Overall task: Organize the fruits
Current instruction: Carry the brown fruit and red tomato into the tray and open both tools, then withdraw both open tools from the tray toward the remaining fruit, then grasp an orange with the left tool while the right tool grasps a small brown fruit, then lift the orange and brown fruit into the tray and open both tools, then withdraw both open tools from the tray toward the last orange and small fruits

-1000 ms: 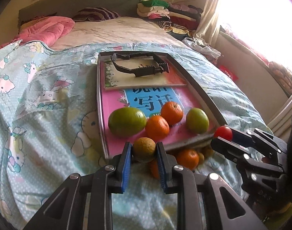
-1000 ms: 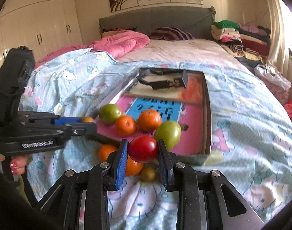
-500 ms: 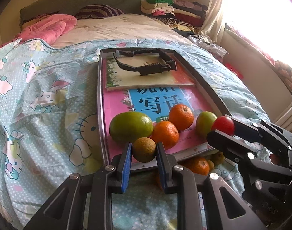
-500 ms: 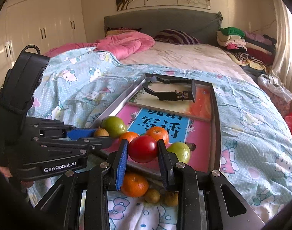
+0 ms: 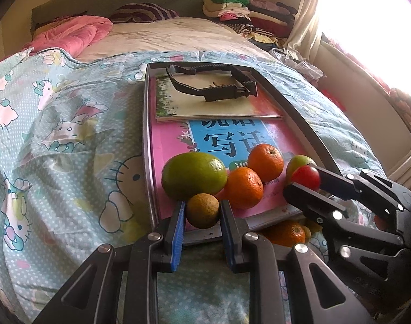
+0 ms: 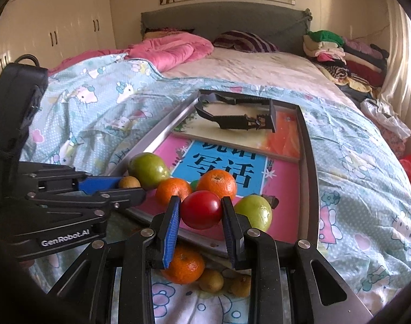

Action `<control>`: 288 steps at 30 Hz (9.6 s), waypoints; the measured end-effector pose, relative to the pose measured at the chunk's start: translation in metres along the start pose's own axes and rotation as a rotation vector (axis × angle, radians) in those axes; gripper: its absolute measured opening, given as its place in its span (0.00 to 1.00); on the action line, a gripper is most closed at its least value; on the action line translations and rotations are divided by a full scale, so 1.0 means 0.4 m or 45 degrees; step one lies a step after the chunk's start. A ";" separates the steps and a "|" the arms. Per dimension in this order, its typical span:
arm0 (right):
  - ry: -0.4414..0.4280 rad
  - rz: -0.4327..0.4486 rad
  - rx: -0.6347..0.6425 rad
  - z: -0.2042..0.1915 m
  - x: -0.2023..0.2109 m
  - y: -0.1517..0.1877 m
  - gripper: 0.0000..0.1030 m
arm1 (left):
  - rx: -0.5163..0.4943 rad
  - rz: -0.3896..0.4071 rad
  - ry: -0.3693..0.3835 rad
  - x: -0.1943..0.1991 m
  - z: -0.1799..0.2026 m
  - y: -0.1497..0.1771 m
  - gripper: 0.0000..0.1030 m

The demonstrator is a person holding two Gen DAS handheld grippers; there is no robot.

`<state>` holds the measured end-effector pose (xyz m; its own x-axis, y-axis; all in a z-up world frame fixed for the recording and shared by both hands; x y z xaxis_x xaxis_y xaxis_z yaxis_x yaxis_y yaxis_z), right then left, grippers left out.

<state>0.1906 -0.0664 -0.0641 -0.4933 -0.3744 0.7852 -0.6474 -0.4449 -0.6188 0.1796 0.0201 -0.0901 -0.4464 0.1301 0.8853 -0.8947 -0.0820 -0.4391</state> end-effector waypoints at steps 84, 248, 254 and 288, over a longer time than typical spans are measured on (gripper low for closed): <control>0.093 0.008 -0.068 0.065 0.150 0.196 0.66 | -0.090 0.009 0.028 0.096 0.082 0.151 0.71; 0.087 0.047 -0.116 0.155 0.059 0.066 0.50 | -0.022 0.024 0.048 -0.006 0.104 -0.010 0.53; 0.100 0.058 -0.115 0.155 0.063 0.062 0.57 | -0.025 0.042 0.048 0.008 0.107 -0.010 0.57; 0.123 0.148 -0.134 0.132 0.183 0.110 0.74 | -0.058 0.136 0.044 0.107 0.117 0.029 0.77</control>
<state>0.1567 -0.1565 -0.0350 -0.6185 -0.3358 0.7104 -0.6377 -0.3137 -0.7035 0.1508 -0.0216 -0.0500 -0.5387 0.1567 0.8278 -0.8415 -0.0522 -0.5378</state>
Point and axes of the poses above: each gripper's, at about its wrist camera, not at the fingertips, and x roughly against the way its jaws point, z to its right, y to its underside, the point moved 10 cm from there along -x, roughly the way its jaws point, and after that the axes turned 8 degrees about -z, right-handed, at the moved point
